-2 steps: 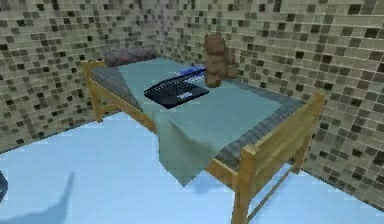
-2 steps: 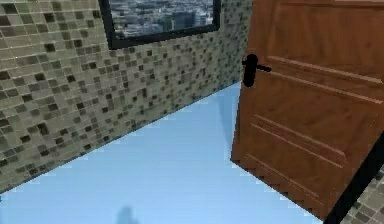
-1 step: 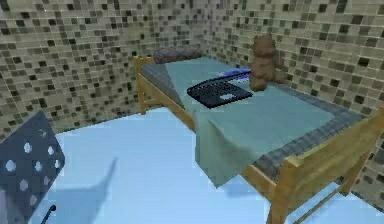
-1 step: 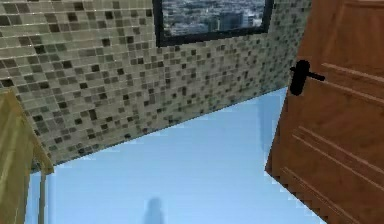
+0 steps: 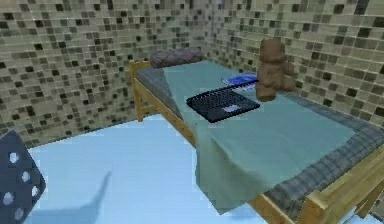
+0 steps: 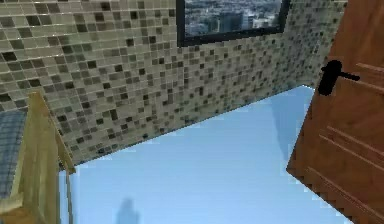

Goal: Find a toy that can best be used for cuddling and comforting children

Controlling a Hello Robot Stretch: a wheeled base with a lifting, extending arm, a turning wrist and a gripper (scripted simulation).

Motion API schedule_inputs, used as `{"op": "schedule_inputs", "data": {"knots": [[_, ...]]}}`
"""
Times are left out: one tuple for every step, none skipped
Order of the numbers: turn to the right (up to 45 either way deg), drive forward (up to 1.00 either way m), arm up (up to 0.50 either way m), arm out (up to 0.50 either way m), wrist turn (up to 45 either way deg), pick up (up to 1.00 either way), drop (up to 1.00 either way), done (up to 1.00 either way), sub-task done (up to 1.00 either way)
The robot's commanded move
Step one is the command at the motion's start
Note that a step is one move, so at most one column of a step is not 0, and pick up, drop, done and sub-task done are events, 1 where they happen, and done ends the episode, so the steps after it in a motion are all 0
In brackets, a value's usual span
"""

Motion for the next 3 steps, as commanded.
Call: {"op": "schedule_inputs", "data": {"knots": [[0.0,0.60,0.00,0.00,0.0,0.00,0.00,0.00,0.00],[30.0,0.00,0.00,0.00,0.0,0.00,0.00,0.00,0.00],[0.0,0.00,0.00,0.00,0.0,0.00,0.00,1.00,0.00]]}}
